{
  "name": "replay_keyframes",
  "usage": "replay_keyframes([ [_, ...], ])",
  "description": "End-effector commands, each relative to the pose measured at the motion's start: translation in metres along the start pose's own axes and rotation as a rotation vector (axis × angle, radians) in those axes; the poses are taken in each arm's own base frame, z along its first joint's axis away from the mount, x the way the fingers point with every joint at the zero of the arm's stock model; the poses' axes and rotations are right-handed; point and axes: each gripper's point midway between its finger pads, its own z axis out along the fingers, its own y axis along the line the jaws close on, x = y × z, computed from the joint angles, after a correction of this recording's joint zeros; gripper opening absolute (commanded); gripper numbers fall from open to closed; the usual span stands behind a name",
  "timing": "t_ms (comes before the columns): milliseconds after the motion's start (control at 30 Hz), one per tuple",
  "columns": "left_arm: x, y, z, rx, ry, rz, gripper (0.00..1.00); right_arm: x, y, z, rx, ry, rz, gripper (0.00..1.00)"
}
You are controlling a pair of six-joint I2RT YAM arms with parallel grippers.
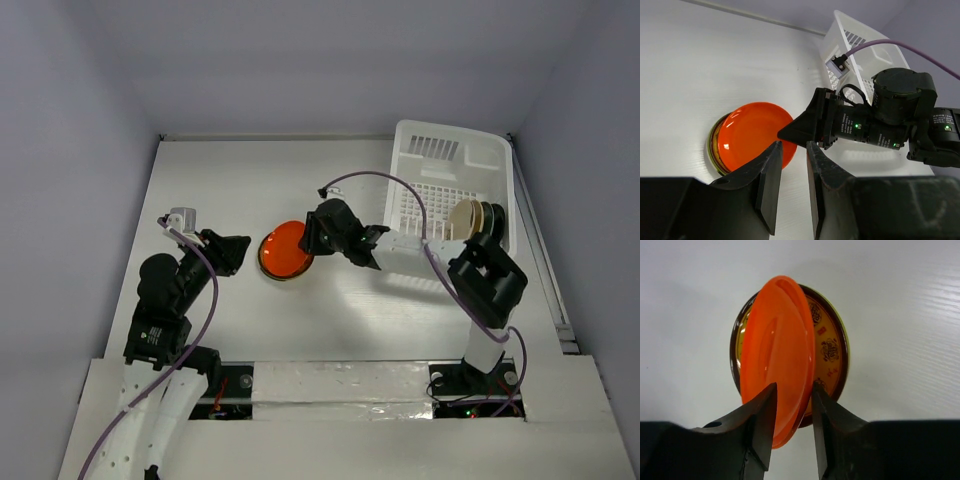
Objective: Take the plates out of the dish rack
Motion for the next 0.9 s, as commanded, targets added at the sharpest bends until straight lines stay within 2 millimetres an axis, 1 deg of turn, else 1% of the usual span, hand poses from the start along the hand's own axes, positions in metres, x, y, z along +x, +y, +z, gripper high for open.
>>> replay_keyframes([
  [0,-0.008,-0.005,0.000,0.026,-0.035,0.010,0.23,-0.029,0.005,-0.019,0.011,-0.096,-0.002,0.52],
  [33,-0.007,-0.005,0.000,0.024,-0.032,0.009,0.23,-0.029,0.005,-0.019,0.014,-0.094,-0.003,0.56],
  [67,-0.008,-0.005,0.000,0.025,-0.033,0.010,0.23,-0.036,0.001,-0.029,0.041,-0.112,-0.017,0.61],
  [100,-0.008,-0.005,-0.001,0.025,-0.033,0.008,0.23,-0.040,-0.001,-0.034,0.057,-0.122,-0.026,0.68],
  [133,-0.008,-0.005,-0.001,0.026,-0.035,0.010,0.23,-0.041,-0.006,-0.040,0.086,-0.123,-0.038,0.70],
  [167,-0.008,-0.005,-0.001,0.027,-0.036,0.009,0.23,-0.051,-0.014,-0.046,0.136,-0.159,-0.060,0.73],
  [200,-0.009,-0.006,-0.001,0.028,-0.039,0.011,0.23,-0.061,-0.017,-0.058,0.163,-0.188,-0.070,0.75],
  [233,-0.009,-0.006,-0.001,0.027,-0.039,0.010,0.23,-0.062,-0.029,-0.067,0.227,-0.184,-0.089,0.76],
  [267,-0.008,-0.006,-0.002,0.028,-0.039,0.011,0.23,-0.069,-0.035,-0.076,0.267,-0.207,-0.105,0.75],
  [300,-0.010,-0.007,-0.002,0.029,-0.043,0.011,0.23,-0.087,-0.046,-0.097,0.340,-0.282,-0.105,0.68],
  [333,-0.009,-0.006,-0.003,0.029,-0.043,0.011,0.23,-0.088,-0.058,-0.111,0.397,-0.290,-0.118,0.61],
  [367,-0.010,-0.007,-0.003,0.031,-0.044,0.011,0.23,-0.096,-0.070,-0.123,0.443,-0.318,-0.111,0.52],
  [400,-0.010,-0.007,-0.003,0.032,-0.045,0.013,0.23,-0.103,-0.101,-0.140,0.545,-0.333,-0.102,0.31],
  [433,-0.010,-0.007,-0.003,0.032,-0.046,0.014,0.23,-0.115,-0.111,-0.163,0.567,-0.375,-0.074,0.21],
  [467,-0.010,-0.008,-0.003,0.036,-0.046,0.014,0.23,-0.120,-0.126,-0.177,0.606,-0.392,-0.062,0.13],
  [500,-0.011,-0.009,-0.005,0.038,-0.051,0.014,0.23,-0.120,-0.149,-0.192,0.679,-0.406,-0.053,0.02],
  [533,-0.012,-0.009,-0.005,0.040,-0.057,0.015,0.23,-0.125,-0.183,-0.212,0.776,-0.412,-0.019,0.00],
  [567,-0.012,-0.009,-0.006,0.040,-0.057,0.017,0.23,-0.133,-0.195,-0.233,0.804,-0.447,0.011,0.00],
  [633,-0.013,-0.013,-0.008,0.052,-0.064,0.019,0.23,-0.130,-0.220,-0.251,0.873,-0.421,0.012,0.00],
  [667,-0.014,-0.013,-0.009,0.051,-0.070,0.020,0.23,-0.133,-0.234,-0.265,0.917,-0.431,0.026,0.02],
  [700,-0.013,-0.014,-0.009,0.058,-0.068,0.022,0.23,-0.132,-0.241,-0.271,0.943,-0.422,0.031,0.09],
  [767,-0.012,-0.017,-0.010,0.067,-0.066,0.022,0.23,-0.131,-0.254,-0.283,0.998,-0.405,0.038,0.19],
  [800,-0.011,-0.019,-0.011,0.073,-0.064,0.023,0.23,-0.131,-0.259,-0.286,1.013,-0.391,0.033,0.28],
  [867,-0.012,-0.021,-0.012,0.081,-0.065,0.025,0.23,-0.132,-0.268,-0.289,1.024,-0.373,0.035,0.35],
])
